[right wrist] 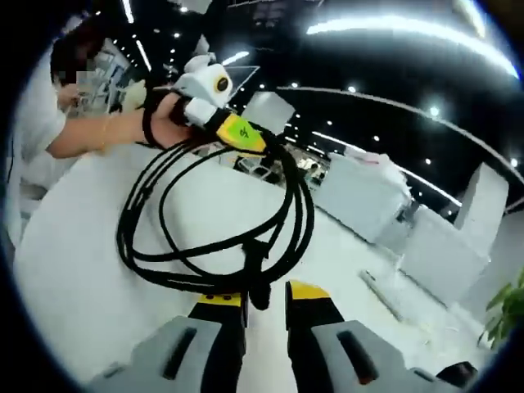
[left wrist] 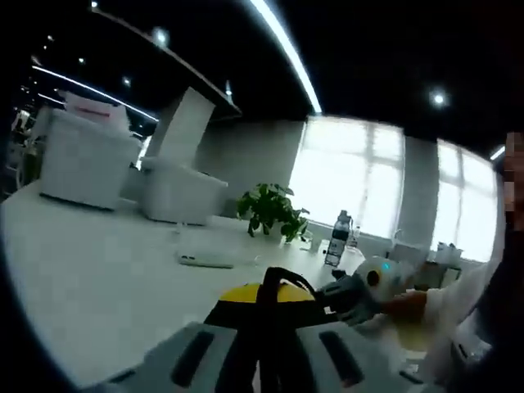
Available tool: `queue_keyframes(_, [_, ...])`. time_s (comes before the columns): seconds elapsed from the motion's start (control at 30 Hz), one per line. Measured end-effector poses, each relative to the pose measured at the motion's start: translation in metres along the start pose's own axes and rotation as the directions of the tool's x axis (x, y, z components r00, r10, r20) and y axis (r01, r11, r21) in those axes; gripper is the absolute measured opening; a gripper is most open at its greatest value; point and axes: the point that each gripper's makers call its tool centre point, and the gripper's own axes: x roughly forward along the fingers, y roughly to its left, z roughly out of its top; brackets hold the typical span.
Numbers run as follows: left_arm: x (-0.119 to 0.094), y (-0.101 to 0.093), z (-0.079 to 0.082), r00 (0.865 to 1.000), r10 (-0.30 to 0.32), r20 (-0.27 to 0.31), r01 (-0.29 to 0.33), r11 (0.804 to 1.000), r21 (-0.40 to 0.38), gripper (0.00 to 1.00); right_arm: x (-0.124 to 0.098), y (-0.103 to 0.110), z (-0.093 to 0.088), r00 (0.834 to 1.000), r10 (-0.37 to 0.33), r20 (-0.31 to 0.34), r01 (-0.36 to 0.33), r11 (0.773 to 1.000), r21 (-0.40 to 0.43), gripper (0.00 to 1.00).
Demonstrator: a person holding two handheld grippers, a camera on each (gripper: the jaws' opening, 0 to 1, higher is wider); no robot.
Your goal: Coil the Type-C to USB data cable on the desktop and secure it with Velcro straps.
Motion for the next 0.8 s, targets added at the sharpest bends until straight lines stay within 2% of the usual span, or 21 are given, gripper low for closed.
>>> queue_keyframes(0.07, [0.004, -0.001, -0.006, 1.0, 0.026, -0.005, -0.026, 1.0, 0.001, 0.05, -0.011, -0.01, -0.002, 0.999, -0.026, 0.026, 0.024, 0.999, 0.049, 0.19])
queue_keyframes(0.17, [0.011, -0.001, -0.011, 0.998, 0.065, 0.002, -0.065, 0.998, -0.004, 0.05, -0.029, -0.029, -0.012, 0.996, -0.085, 0.032, 0.081, 0.99, 0.111, 0.19])
queue_keyframes(0.27, [0.021, -0.002, -0.019, 0.994, 0.106, -0.003, -0.106, 0.994, -0.039, 0.05, -0.046, -0.048, -0.012, 0.986, -0.159, 0.058, 0.154, 0.985, 0.073, 0.19])
queue_keyframes(0.37, [0.03, 0.005, -0.025, 0.982, 0.189, -0.011, -0.189, 0.982, -0.026, 0.05, -0.062, -0.045, 0.02, 0.968, -0.153, 0.198, 0.157, 0.988, -0.007, 0.13])
queue_keyframes(0.47, [0.033, 0.015, -0.029, 0.963, 0.27, -0.026, -0.27, 0.963, 0.009, 0.05, -0.065, -0.038, 0.032, 0.97, -0.112, 0.218, 0.108, 0.994, 0.029, 0.1])
queue_keyframes(0.53, [0.035, 0.016, -0.031, 0.96, 0.278, -0.032, -0.278, 0.96, 0.015, 0.05, -0.068, -0.044, 0.038, 0.967, -0.116, 0.226, 0.112, 0.993, 0.032, 0.12])
queue_keyframes(0.6, [0.037, 0.017, -0.035, 0.956, 0.289, -0.047, -0.288, 0.957, 0.009, 0.05, -0.075, -0.058, 0.051, 0.949, -0.148, 0.277, 0.128, 0.988, 0.087, 0.15])
queue_keyframes(0.67, [0.04, 0.02, -0.043, 0.95, 0.305, -0.074, -0.305, 0.952, 0.002, 0.05, -0.082, -0.07, 0.058, 0.94, -0.171, 0.296, 0.142, 0.983, 0.116, 0.16])
queue_keyframes(0.73, [0.042, 0.023, -0.047, 0.94, 0.331, -0.086, -0.329, 0.944, 0.029, 0.05, -0.077, -0.051, 0.063, 0.95, -0.058, 0.306, 0.033, 0.996, 0.086, 0.17])
queue_keyframes(0.8, [0.045, 0.025, -0.05, 0.926, 0.366, -0.095, -0.361, 0.93, 0.066, 0.05, -0.063, -0.022, 0.053, 0.969, 0.049, 0.241, -0.054, 0.998, 0.017, 0.17])
